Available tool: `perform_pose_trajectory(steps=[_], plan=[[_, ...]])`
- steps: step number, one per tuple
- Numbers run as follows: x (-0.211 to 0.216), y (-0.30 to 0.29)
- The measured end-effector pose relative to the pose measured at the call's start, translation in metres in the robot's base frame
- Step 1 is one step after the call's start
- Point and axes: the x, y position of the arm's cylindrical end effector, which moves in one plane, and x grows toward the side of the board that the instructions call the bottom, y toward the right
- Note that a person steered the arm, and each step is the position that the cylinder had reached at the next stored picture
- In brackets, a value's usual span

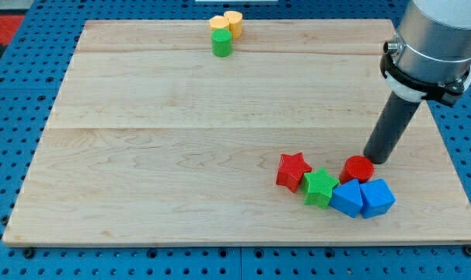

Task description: Push the group of blocks towards left

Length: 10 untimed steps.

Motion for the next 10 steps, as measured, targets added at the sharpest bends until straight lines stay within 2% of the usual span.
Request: perform_pose_trajectory(steps=[5, 6, 7, 8, 10], plan=[[-0.005, 0.026], [0.003, 0.056], [0.038, 0.079], [0.072, 0.069], [0.073, -0.012]])
